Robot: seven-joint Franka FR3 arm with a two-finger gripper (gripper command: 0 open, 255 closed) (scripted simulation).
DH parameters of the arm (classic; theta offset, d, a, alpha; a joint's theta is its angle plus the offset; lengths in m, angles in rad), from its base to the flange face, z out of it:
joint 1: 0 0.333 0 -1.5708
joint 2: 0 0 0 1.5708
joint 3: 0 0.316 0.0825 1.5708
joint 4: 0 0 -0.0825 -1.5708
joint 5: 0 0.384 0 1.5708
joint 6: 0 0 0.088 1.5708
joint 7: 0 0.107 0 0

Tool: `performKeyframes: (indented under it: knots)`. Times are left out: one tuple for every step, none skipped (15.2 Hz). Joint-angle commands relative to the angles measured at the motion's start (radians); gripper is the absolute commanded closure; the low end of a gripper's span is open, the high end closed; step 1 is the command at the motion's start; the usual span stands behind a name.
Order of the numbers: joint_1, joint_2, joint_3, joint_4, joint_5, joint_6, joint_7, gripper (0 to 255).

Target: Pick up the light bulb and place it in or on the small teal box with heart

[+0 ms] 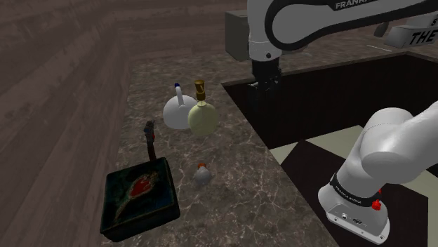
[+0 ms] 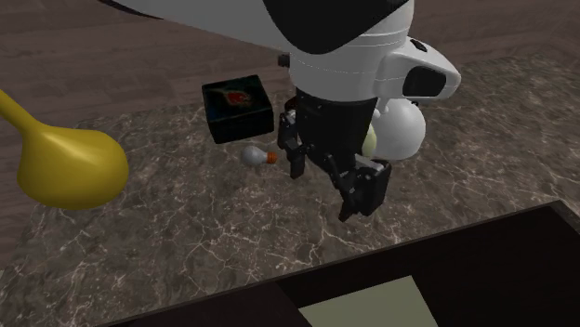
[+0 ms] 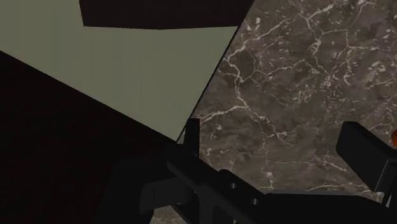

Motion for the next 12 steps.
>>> performKeyframes:
  knots:
    - [0.011, 0.068, 0.033, 0.026, 0.022, 0.035, 0.044, 0]
    - [0.016, 0.098, 0.048, 0.037, 0.031, 0.05, 0.064, 0]
    - [0.021, 0.129, 0.062, 0.05, 0.039, 0.065, 0.084, 0]
    - [0.025, 0.16, 0.077, 0.064, 0.046, 0.08, 0.104, 0]
    - [0.03, 0.192, 0.091, 0.079, 0.052, 0.094, 0.125, 0]
    - [0.034, 0.225, 0.105, 0.095, 0.057, 0.108, 0.145, 0]
    - [0.038, 0.259, 0.119, 0.112, 0.061, 0.121, 0.165, 0]
    - [0.042, 0.293, 0.132, 0.131, 0.064, 0.134, 0.186, 0]
    - [0.046, 0.327, 0.145, 0.15, 0.065, 0.146, 0.206, 0]
    - [0.05, 0.363, 0.157, 0.171, 0.066, 0.158, 0.227, 0]
    - [0.054, 0.398, 0.169, 0.193, 0.065, 0.169, 0.247, 0]
    - [0.059, 0.434, 0.18, 0.216, 0.063, 0.179, 0.268, 0]
